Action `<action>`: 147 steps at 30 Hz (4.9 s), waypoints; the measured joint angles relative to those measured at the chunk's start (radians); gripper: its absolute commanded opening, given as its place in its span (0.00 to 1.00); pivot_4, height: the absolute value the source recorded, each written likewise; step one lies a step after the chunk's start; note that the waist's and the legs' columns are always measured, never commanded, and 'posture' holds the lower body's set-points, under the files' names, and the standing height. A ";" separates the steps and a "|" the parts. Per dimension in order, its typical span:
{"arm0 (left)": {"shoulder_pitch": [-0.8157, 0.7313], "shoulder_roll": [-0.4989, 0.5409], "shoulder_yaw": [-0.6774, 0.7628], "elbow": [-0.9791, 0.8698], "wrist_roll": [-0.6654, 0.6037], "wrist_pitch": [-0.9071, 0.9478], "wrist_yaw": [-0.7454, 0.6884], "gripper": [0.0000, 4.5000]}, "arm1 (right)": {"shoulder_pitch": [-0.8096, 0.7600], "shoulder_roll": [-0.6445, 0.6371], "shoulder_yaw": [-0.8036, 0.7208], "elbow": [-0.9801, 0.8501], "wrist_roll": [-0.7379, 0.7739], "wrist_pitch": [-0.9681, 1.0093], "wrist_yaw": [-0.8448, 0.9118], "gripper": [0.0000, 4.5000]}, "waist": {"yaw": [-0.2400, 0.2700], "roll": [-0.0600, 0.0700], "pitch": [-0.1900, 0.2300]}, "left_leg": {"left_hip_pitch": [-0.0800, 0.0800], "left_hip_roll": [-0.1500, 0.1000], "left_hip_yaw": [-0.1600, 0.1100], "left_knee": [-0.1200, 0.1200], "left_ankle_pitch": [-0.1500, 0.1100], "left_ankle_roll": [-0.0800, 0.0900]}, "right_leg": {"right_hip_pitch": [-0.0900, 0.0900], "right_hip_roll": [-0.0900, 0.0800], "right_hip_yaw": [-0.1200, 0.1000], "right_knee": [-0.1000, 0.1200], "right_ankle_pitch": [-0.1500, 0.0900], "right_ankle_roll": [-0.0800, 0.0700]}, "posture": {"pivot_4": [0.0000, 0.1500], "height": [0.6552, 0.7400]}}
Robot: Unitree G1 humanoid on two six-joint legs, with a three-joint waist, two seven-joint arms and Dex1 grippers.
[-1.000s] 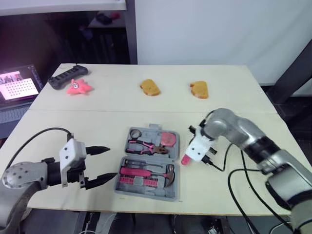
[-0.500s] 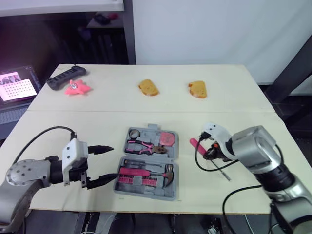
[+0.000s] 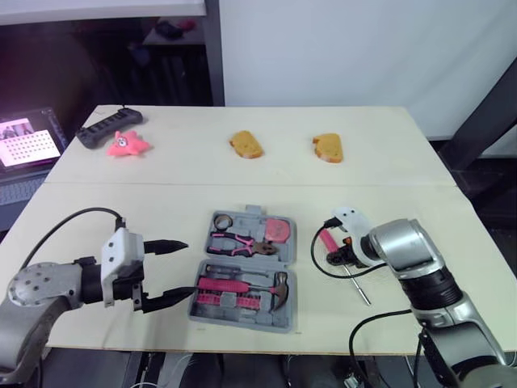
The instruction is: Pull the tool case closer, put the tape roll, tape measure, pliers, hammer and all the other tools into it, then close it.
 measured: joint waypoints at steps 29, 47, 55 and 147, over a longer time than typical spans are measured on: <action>-0.103 0.013 -0.047 0.091 0.013 -0.012 -0.062 1.00 | 0.443 0.082 -0.254 -0.192 0.215 -0.534 -0.318 0.51 | 0.000 -0.001 0.000 | -0.008 0.000 -0.001 0.001 0.000 0.000 | -0.008 0.000 -0.002 0.000 0.000 0.001 | 1.00 0.90; -0.051 0.079 -0.029 0.155 0.057 -0.073 -0.121 1.00 | 0.174 -0.241 -0.051 -0.222 0.288 -0.531 -0.108 0.09 | 0.000 0.000 0.000 | -0.008 0.001 -0.001 0.000 0.000 0.000 | -0.008 0.000 -0.002 0.000 0.000 0.000 | 1.00 0.90; 0.006 0.133 -0.003 0.209 0.099 -0.119 -0.187 1.00 | -0.175 -0.340 0.288 -0.433 0.377 -0.473 0.230 0.09 | -0.001 0.001 0.001 | -0.009 0.001 -0.001 0.001 0.000 0.000 | -0.010 0.000 -0.002 0.000 0.000 0.000 | 1.00 0.90; 0.054 0.169 0.067 0.151 0.067 -0.022 -0.263 1.00 | 0.253 0.147 0.522 0.021 0.180 -1.291 0.030 0.01 | -0.025 -0.002 -0.001 | -0.008 0.002 -0.002 0.000 0.000 0.000 | -0.009 0.001 -0.004 0.004 0.000 -0.001 | 1.00 0.90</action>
